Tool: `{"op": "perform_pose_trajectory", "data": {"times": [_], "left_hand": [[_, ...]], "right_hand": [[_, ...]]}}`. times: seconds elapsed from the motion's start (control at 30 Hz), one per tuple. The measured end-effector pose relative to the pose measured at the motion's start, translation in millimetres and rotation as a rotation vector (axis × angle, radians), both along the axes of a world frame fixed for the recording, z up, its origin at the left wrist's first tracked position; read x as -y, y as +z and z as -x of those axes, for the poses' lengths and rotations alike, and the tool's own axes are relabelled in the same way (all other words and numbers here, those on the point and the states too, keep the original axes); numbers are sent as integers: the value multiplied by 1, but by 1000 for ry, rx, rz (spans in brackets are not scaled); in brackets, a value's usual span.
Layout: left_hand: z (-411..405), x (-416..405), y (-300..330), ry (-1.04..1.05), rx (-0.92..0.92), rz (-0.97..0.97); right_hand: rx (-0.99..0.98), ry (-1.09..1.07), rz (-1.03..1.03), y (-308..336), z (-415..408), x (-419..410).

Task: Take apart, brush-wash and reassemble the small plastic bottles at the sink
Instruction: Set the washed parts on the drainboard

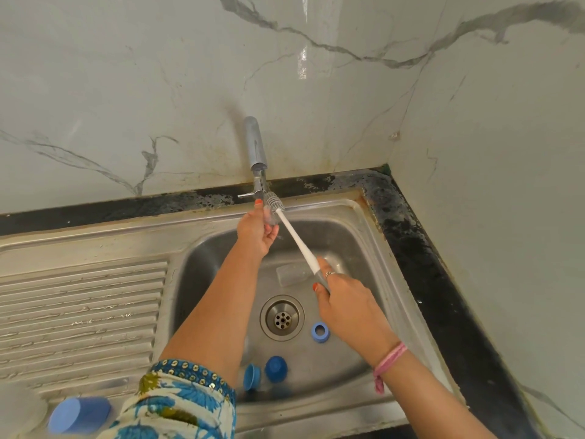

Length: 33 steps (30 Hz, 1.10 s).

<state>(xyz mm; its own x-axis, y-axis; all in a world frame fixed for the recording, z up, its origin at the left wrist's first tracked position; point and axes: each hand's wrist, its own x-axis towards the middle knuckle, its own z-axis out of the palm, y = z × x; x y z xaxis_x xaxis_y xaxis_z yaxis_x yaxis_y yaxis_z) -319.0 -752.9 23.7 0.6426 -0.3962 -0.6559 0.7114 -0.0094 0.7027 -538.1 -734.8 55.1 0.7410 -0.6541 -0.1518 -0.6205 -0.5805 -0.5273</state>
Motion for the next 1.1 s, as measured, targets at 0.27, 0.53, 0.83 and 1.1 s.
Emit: {"op": "perform_pose_trajectory", "data": {"times": [0.27, 0.53, 0.83, 1.1], "left_hand": [[-2, 0, 5, 137, 61, -40], [8, 1, -1, 141, 145, 1], [-1, -17, -8, -77, 623, -237], [-3, -17, -4, -179, 907, -312]], "right_hand": [[8, 21, 30, 3, -9, -7], [98, -65, -124, -1, 2, 3], [125, -101, -202, -9, 15, 13], [146, -81, -148, -3, 27, 21]]}}
